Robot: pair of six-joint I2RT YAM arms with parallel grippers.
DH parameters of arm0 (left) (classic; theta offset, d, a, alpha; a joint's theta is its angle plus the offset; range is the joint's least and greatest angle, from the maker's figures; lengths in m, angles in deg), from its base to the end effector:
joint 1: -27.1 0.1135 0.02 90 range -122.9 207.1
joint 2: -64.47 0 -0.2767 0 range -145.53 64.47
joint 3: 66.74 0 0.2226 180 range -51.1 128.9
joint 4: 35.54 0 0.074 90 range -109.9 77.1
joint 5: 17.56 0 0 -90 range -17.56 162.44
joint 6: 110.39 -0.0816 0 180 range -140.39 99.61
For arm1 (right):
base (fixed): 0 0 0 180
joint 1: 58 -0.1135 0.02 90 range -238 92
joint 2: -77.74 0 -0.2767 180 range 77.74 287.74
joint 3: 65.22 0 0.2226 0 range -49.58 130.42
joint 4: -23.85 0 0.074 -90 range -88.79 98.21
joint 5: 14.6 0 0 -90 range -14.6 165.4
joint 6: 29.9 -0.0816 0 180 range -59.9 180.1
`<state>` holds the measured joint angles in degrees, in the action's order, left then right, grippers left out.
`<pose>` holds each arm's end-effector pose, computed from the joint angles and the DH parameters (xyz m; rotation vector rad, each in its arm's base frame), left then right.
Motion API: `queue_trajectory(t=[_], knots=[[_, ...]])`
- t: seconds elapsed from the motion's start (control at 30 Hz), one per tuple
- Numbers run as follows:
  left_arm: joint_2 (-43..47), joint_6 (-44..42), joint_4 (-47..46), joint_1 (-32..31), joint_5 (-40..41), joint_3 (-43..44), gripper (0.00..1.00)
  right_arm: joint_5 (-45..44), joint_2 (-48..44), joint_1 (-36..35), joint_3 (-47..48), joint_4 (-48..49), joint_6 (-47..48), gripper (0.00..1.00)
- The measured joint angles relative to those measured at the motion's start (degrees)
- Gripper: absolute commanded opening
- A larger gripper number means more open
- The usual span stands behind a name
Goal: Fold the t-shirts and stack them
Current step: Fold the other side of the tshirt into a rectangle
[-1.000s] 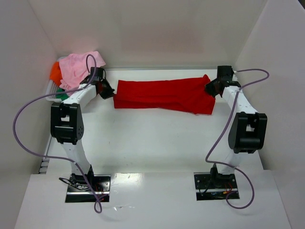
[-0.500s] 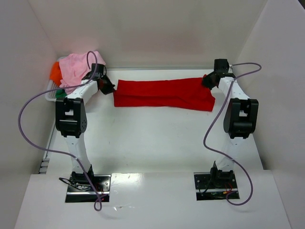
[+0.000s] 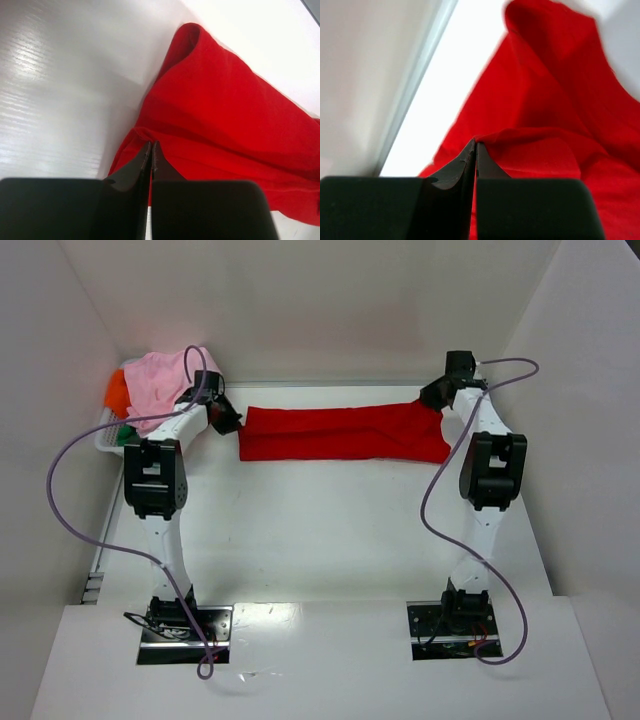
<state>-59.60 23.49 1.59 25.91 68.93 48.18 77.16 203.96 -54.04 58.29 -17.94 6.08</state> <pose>0.5020 -0.0154 0.1950 -0.8542 2.2676 -0.4411 0.5157 -0.0332 0.2172 1.1473 2.1024 0.4582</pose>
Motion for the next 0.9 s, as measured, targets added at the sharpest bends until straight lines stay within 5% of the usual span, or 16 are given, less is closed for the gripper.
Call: queue_trajectory(t=[0.9], knots=[[-3.65, -0.5, 0.83, -0.13, 0.68, 3.61, 0.0, 0.61, 6.56, 4.07, 6.88, -1.75, 0.55, 0.0]])
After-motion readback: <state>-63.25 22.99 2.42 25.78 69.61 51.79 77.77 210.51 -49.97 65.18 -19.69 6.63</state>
